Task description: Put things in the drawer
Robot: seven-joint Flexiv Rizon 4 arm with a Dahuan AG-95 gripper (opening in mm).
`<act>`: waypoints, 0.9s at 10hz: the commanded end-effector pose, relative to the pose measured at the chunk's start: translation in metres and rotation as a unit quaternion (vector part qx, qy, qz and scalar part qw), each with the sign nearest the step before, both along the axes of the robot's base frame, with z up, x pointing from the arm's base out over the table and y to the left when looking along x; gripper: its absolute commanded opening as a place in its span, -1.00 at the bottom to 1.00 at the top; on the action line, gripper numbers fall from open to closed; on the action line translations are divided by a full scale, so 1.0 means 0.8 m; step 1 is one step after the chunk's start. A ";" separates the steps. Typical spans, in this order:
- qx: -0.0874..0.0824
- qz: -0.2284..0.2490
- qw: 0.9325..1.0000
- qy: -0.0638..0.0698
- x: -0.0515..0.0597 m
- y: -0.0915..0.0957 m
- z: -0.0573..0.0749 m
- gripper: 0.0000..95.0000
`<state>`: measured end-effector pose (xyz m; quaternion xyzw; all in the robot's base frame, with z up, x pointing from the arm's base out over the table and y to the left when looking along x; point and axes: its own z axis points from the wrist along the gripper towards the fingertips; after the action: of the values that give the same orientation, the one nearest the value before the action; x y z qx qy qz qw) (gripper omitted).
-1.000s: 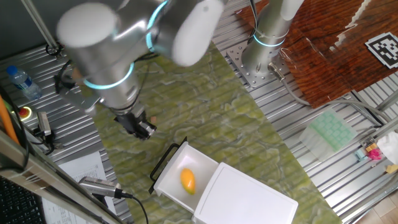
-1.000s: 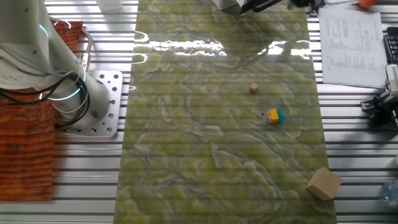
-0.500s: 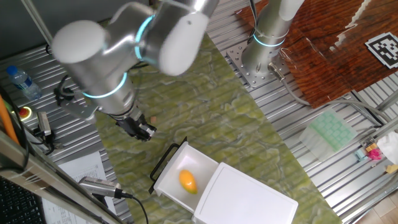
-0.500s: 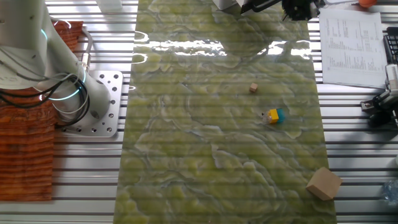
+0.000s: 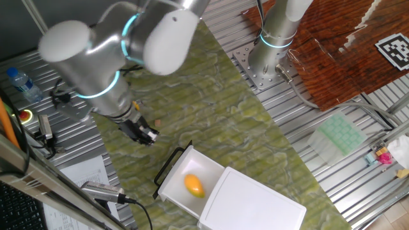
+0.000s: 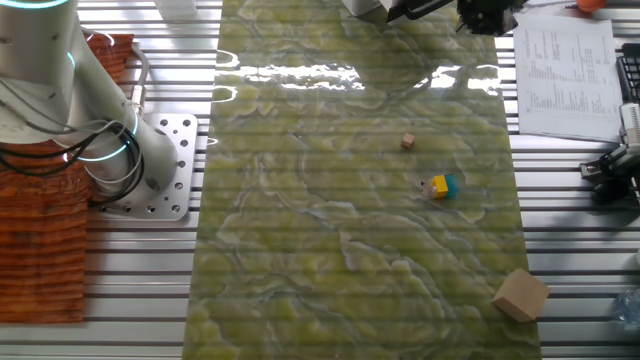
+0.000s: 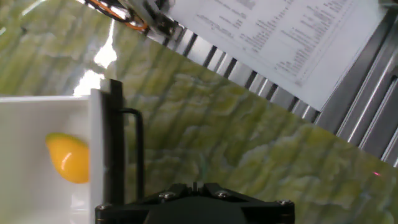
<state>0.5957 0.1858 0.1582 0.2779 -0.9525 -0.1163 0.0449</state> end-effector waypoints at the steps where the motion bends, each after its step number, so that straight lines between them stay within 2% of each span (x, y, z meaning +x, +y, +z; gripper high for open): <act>1: 0.001 0.003 1.000 -0.001 -0.009 0.001 -0.014 -1.00; 2: 0.007 0.005 1.000 -0.001 -0.010 0.003 -0.017 -1.00; 4: 0.005 -0.021 1.000 0.018 -0.010 0.003 -0.017 -1.00; 5: 0.004 -0.040 0.999 0.021 -0.010 0.003 -0.017 -1.00; 7: -0.009 -0.067 0.997 0.028 -0.010 0.003 -0.017 -1.00; 9: -0.010 -0.074 0.997 0.028 -0.010 0.003 -0.017 -1.00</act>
<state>0.5873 0.1903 0.1463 0.2104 -0.9675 -0.1223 0.0681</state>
